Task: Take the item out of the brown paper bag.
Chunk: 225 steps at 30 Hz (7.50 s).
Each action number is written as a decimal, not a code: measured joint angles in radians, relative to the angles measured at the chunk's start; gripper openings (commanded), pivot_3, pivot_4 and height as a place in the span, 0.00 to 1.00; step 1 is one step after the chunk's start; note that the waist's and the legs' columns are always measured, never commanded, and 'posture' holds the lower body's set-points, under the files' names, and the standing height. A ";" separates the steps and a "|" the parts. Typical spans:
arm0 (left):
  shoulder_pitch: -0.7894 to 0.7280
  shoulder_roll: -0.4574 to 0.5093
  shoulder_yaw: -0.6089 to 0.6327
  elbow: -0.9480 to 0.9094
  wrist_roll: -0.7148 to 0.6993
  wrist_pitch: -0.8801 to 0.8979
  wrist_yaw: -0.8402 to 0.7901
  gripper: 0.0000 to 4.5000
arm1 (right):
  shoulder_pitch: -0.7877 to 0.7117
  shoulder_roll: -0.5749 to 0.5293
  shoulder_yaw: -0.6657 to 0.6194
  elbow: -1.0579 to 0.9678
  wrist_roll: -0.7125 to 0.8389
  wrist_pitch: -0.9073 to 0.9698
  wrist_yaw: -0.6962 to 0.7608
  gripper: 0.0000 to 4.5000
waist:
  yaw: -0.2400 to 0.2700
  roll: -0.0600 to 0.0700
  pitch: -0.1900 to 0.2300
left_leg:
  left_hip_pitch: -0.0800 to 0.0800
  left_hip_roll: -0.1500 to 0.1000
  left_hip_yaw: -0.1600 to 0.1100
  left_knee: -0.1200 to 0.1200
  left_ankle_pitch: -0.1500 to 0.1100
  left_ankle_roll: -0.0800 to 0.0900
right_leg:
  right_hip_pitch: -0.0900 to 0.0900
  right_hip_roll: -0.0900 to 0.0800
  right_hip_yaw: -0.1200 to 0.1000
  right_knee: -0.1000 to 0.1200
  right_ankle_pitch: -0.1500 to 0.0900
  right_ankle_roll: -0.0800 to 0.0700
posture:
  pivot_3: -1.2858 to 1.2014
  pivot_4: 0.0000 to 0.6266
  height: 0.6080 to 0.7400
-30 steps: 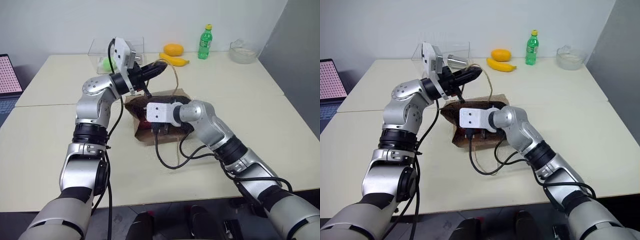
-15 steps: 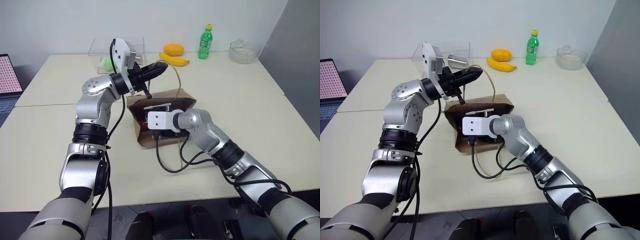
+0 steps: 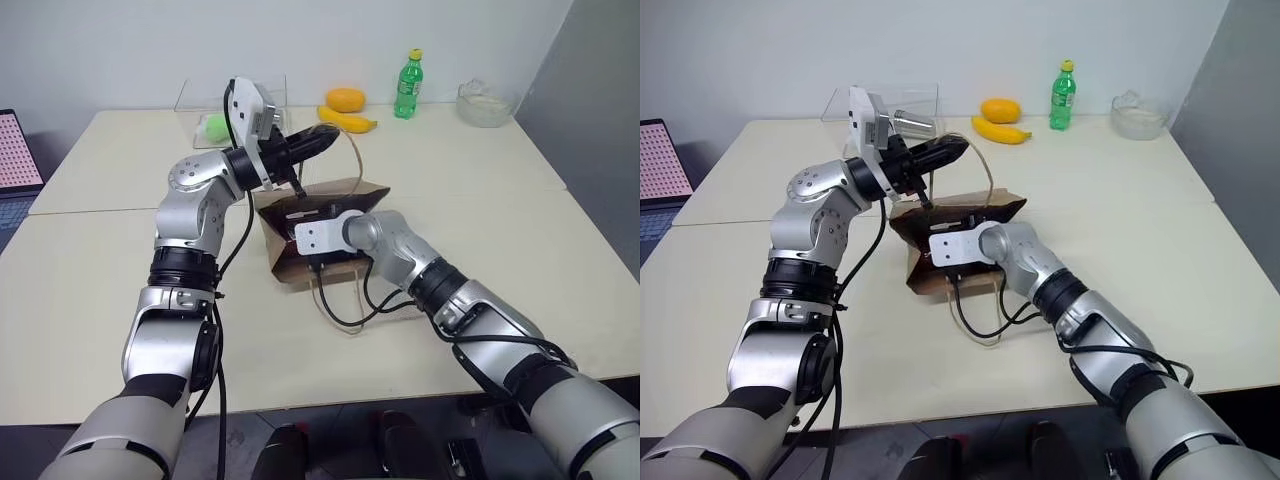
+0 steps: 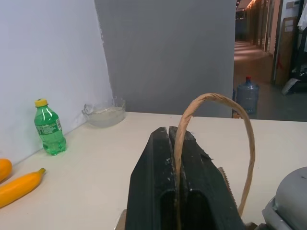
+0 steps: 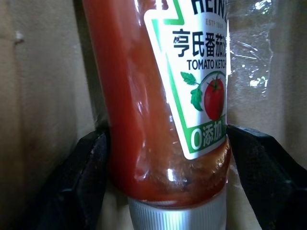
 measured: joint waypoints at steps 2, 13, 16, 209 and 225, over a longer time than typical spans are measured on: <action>0.003 -0.001 0.000 -0.014 0.000 0.002 0.000 0.00 | -0.013 0.012 -0.001 0.040 0.000 -0.017 -0.009 0.74 | -0.001 0.000 0.000 | 0.000 0.000 0.000 0.000 0.000 0.000 | 0.000 0.000 0.000 0.001 0.000 0.000 | 0.52 0.24 1.00; 0.009 -0.001 0.000 -0.024 -0.001 0.016 0.000 0.00 | -0.043 0.031 -0.030 0.109 0.001 -0.061 -0.027 0.47 | -0.001 0.000 0.000 | 0.002 0.000 0.000 0.000 0.000 0.001 | 0.002 0.000 0.000 0.001 0.000 0.000 | 0.52 0.24 1.00; 0.009 -0.001 0.000 -0.024 -0.001 0.016 -0.001 0.00 | -0.043 0.033 -0.037 0.113 0.001 -0.068 -0.027 0.47 | -0.001 0.000 -0.001 | 0.002 0.000 0.000 0.000 0.000 0.001 | 0.002 0.000 0.001 0.001 0.000 0.000 | 0.52 0.24 1.00; -0.355 0.138 -0.044 0.795 0.444 -0.396 -0.093 0.99 | 0.693 -0.455 -0.629 -1.300 0.963 0.562 0.032 1.00 | 0.026 -0.002 0.003 | -0.004 -0.001 0.000 0.002 -0.002 0.003 | 0.000 -0.001 -0.001 -0.001 -0.001 0.002 | 0.52 0.24 1.00; 0.545 0.155 0.209 -0.419 0.139 0.173 0.203 0.99 | 0.998 -0.281 -0.653 -1.394 0.932 0.367 -0.120 1.00 | 0.019 0.000 0.001 | -0.002 0.002 0.000 0.002 -0.001 0.003 | 0.001 -0.002 0.001 0.001 0.000 0.001 | 0.52 0.24 1.00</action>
